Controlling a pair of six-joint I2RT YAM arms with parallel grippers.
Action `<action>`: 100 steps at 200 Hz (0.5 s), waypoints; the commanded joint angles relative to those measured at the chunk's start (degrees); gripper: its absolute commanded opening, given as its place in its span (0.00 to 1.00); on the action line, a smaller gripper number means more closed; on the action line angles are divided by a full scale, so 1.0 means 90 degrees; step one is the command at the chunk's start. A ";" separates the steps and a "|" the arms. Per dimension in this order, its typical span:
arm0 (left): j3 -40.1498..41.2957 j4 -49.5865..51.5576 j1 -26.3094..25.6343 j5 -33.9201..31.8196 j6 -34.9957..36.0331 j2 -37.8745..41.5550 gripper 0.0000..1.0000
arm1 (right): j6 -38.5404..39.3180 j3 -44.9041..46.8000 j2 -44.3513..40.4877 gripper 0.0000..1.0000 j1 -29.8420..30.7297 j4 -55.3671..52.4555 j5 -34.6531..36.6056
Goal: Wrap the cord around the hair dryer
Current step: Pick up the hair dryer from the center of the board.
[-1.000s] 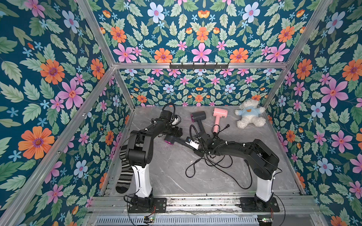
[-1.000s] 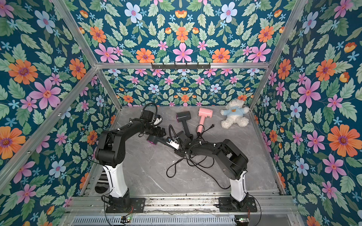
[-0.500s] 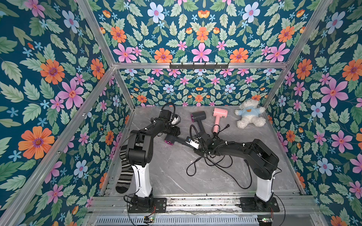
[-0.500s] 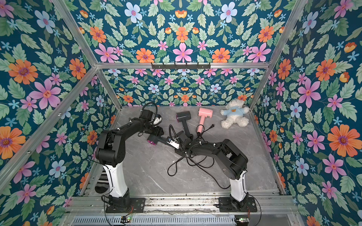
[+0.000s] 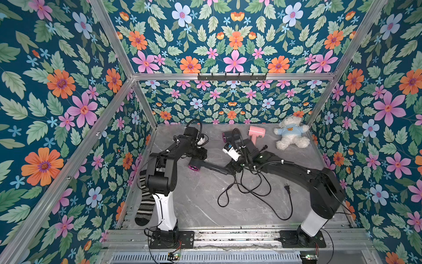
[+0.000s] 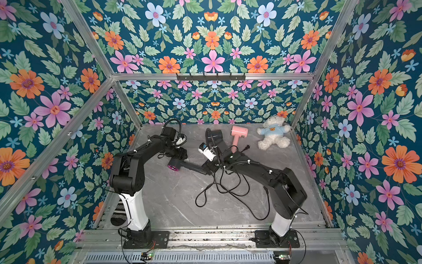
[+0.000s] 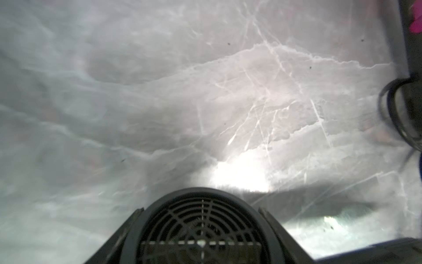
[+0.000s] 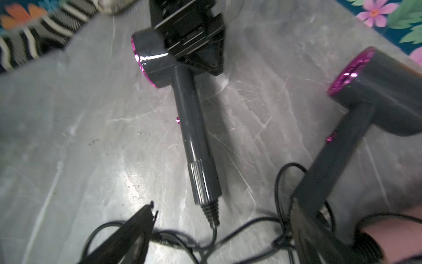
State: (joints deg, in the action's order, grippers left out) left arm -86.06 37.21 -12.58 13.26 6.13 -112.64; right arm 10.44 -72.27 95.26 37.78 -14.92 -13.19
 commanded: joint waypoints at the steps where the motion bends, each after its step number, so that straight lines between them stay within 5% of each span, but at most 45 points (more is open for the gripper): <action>1: -0.0244 0.0773 0.0097 -0.0414 -0.0091 0.0415 0.00 | -0.0762 0.0038 -0.0717 0.94 -0.0456 -0.0937 -0.0953; 57: -0.1435 0.1986 0.0737 -0.1027 -0.0476 0.1534 0.00 | -0.0811 0.0602 -0.1650 0.88 -0.0809 -0.1579 -0.1017; 100: -0.2069 0.2511 0.0782 -0.1473 -0.0619 0.1992 0.00 | -0.1817 0.0410 -0.0994 0.62 -0.1150 -0.1524 -0.1200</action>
State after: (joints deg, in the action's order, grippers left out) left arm -102.04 54.98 -5.98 3.88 2.42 -97.30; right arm 1.61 -66.48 82.19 28.25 -27.46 -22.94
